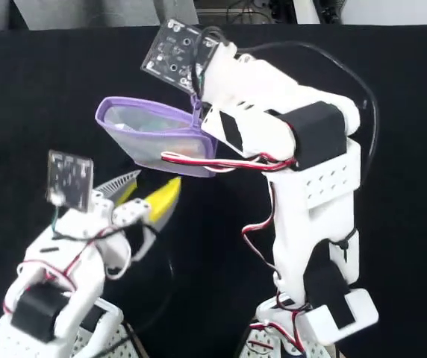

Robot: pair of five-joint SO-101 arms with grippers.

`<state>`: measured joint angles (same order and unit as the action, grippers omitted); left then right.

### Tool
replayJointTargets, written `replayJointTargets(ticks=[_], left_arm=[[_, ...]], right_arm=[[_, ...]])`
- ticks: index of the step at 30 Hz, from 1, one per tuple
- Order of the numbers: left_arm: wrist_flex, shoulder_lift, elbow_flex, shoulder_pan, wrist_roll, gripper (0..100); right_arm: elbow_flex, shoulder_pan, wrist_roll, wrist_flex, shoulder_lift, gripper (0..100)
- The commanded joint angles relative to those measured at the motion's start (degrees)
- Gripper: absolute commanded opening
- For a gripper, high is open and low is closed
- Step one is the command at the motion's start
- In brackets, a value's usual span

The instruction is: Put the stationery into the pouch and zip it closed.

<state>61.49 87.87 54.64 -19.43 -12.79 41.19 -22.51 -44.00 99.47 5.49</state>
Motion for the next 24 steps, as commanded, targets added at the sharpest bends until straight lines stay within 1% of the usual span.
replayJointTargets(ticks=[1, 3, 8, 11, 14, 18, 22, 24], left_arm=[[-2.0, 6.7, 2.5, -3.5, 0.8, 23], [-3.3, 8.6, 4.4, -2.6, 1.1, 23], [-9.1, 10.0, 11.3, 4.5, 8.0, 23], [-14.7, 10.0, 15.9, 10.5, 8.7, 23], [-20.7, 10.0, 18.9, 13.9, 8.5, 23], [-27.9, 9.9, 21.9, 14.4, 8.7, 23], [-37.7, 9.6, 26.9, 14.5, 8.8, 23], [-42.3, 7.3, 28.2, 14.1, 8.8, 22]], right_arm=[[-1.7, 0.3, -0.5, 1.8, 3.3, 1.8], [-2.9, -1.1, -0.4, 1.8, 4.2, 1.8], [-7.3, -4.0, -0.2, 1.8, 9.0, 1.8], [-11.9, -4.2, -0.2, 1.8, 12.2, 1.8], [-16.6, -4.0, -0.4, 1.8, 14.4, 1.9], [-19.6, -4.0, -0.4, 1.8, 16.9, 1.9], [-19.9, -4.0, -0.5, 1.9, 19.5, 2.0], [-20.9, -4.2, -0.5, 1.9, 20.3, 2.0]])
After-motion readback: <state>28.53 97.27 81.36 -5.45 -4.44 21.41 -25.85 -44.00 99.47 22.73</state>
